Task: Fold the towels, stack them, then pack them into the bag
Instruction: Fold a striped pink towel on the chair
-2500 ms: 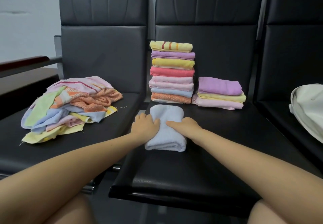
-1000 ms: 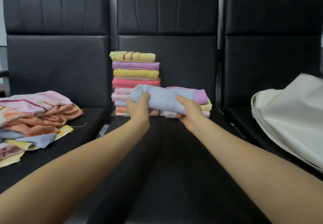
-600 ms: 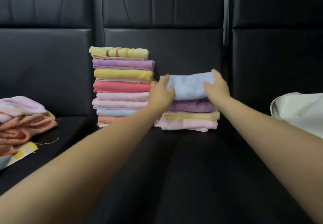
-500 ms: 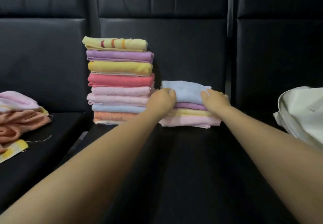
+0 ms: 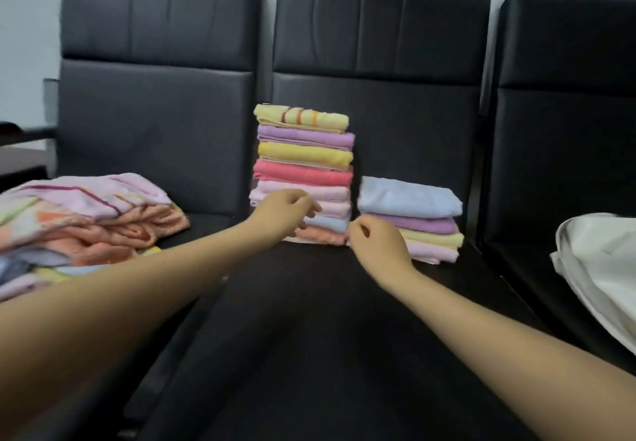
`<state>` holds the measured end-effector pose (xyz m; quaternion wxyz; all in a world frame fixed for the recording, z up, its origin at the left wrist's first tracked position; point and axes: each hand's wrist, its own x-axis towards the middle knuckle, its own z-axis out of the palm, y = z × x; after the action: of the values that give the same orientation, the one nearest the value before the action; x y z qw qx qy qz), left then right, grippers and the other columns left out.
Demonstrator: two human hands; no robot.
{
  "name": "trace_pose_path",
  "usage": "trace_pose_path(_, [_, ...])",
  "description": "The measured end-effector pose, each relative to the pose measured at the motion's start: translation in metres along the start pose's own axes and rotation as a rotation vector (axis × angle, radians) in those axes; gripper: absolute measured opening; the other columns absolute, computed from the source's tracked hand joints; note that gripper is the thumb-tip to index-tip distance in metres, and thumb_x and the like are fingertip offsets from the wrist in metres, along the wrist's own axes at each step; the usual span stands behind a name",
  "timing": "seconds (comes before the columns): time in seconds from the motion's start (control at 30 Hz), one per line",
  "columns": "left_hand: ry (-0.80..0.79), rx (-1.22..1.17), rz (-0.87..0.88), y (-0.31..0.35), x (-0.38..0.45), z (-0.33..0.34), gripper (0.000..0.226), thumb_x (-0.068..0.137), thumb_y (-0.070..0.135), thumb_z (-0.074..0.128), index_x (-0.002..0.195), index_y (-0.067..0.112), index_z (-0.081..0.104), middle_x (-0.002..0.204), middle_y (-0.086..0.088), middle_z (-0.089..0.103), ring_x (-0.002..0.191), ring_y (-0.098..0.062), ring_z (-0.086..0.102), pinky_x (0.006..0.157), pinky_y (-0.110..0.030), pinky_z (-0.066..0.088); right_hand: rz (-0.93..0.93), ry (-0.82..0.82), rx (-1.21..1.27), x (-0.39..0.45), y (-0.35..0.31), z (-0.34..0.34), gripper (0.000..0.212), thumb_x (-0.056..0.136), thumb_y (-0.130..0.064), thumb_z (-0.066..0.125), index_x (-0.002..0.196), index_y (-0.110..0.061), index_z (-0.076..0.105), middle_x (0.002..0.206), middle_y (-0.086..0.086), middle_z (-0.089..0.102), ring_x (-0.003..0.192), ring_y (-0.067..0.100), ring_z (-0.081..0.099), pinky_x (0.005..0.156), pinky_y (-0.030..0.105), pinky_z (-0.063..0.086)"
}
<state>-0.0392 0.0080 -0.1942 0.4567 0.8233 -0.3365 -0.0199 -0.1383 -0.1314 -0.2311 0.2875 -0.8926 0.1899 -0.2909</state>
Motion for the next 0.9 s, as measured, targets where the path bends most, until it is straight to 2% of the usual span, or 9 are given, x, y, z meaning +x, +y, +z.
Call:
trace_pose_path(0.13, [0.18, 0.22, -0.039, -0.059, -0.054, -0.092, 0.037, 0.097, 0.024, 0.045, 0.067, 0.019, 0.065, 0.066, 0.004, 0.066, 0.061, -0.01, 0.061, 0.066, -0.032, 0.051, 0.072, -0.246, 0.26, -0.016, -0.062, 0.055, 0.031, 0.092, -0.016, 0.045, 0.066, -0.017, 0.061, 0.064, -0.003, 0.061, 0.061, 0.017, 0.059, 0.06, 0.031, 0.048])
trace_pose_path(0.37, [0.596, 0.428, -0.227, -0.185, -0.1, -0.226, 0.027, 0.085, 0.03, 0.047, 0.085, 0.014, 0.067, 0.087, -0.007, 0.069, 0.08, -0.026, 0.063, 0.075, -0.038, 0.05, 0.127, -0.374, 0.49, 0.004, -0.178, 0.173, 0.026, 0.089, -0.016, 0.048, 0.071, -0.004, 0.063, 0.061, 0.002, 0.057, 0.059, 0.018, 0.053, 0.056, 0.027, 0.041])
trace_pose_path(0.43, [0.676, 0.393, -0.307, -0.217, -0.105, -0.247, 0.025, 0.089, 0.029, 0.052, 0.098, 0.011, 0.067, 0.09, -0.008, 0.069, 0.085, -0.027, 0.062, 0.078, -0.039, 0.049, 0.065, -0.366, 0.467, 0.018, -0.209, 0.207, 0.029, 0.089, -0.022, 0.049, 0.084, 0.002, 0.064, 0.071, 0.011, 0.061, 0.068, 0.023, 0.054, 0.063, 0.034, 0.046])
trace_pose_path(0.53, [0.718, 0.164, -0.318, -0.249, -0.111, -0.246, 0.02, 0.095, 0.027, 0.051, 0.097, 0.012, 0.064, 0.09, -0.003, 0.066, 0.086, -0.022, 0.062, 0.071, -0.036, 0.046, -0.038, -0.382, 0.398, 0.043, -0.254, 0.248, 0.038, 0.09, -0.037, 0.051, 0.113, -0.009, 0.062, 0.107, 0.011, 0.063, 0.095, 0.023, 0.058, 0.087, 0.038, 0.048])
trace_pose_path(0.6, [0.772, 0.058, -0.286, -0.259, -0.111, -0.238, 0.014, 0.097, 0.028, 0.05, 0.097, 0.02, 0.061, 0.092, 0.003, 0.065, 0.088, -0.015, 0.061, 0.072, -0.03, 0.043, -0.029, -0.451, 0.268, 0.058, -0.273, 0.272, 0.06, 0.089, -0.052, 0.051, 0.139, -0.019, 0.044, 0.138, 0.012, 0.046, 0.124, 0.032, 0.047, 0.106, 0.043, 0.039])
trace_pose_path(0.67, [0.808, 0.033, -0.248, -0.266, -0.108, -0.239, 0.012, 0.097, 0.029, 0.051, 0.096, 0.022, 0.061, 0.09, 0.006, 0.065, 0.085, -0.01, 0.06, 0.072, -0.028, 0.045, -0.057, -0.529, 0.062, 0.066, -0.284, 0.293, 0.063, 0.093, -0.055, 0.046, 0.147, -0.023, 0.037, 0.148, 0.014, 0.036, 0.134, 0.035, 0.035, 0.107, 0.04, 0.033])
trace_pose_path(0.77, [0.824, 0.028, -0.21, -0.272, -0.106, -0.243, 0.012, 0.096, 0.029, 0.052, 0.095, 0.021, 0.061, 0.088, 0.006, 0.065, 0.084, -0.01, 0.061, 0.074, -0.03, 0.048, 0.002, -0.493, 0.21, 0.068, -0.283, 0.313, 0.032, 0.095, -0.044, 0.046, 0.115, -0.026, 0.063, 0.126, 0.007, 0.054, 0.125, 0.032, 0.045, 0.094, 0.036, 0.039])
trace_pose_path(0.83, [0.824, 0.033, -0.209, -0.272, -0.106, -0.243, 0.013, 0.096, 0.029, 0.052, 0.095, 0.02, 0.061, 0.089, 0.006, 0.065, 0.084, -0.01, 0.061, 0.074, -0.03, 0.048, 0.098, -0.403, 0.455, 0.065, -0.28, 0.313, 0.016, 0.088, -0.036, 0.051, 0.082, -0.025, 0.061, 0.108, 0.002, 0.06, 0.113, 0.03, 0.053, 0.092, 0.035, 0.045])
trace_pose_path(0.9, [0.826, 0.053, -0.215, -0.272, -0.107, -0.242, 0.014, 0.096, 0.029, 0.052, 0.095, 0.02, 0.062, 0.088, 0.005, 0.065, 0.083, -0.011, 0.06, 0.073, -0.031, 0.048, 0.164, -0.344, 0.583, 0.065, -0.282, 0.296, 0.014, 0.082, -0.035, 0.053, 0.075, -0.025, 0.059, 0.102, 0.001, 0.062, 0.102, 0.027, 0.057, 0.09, 0.035, 0.049])
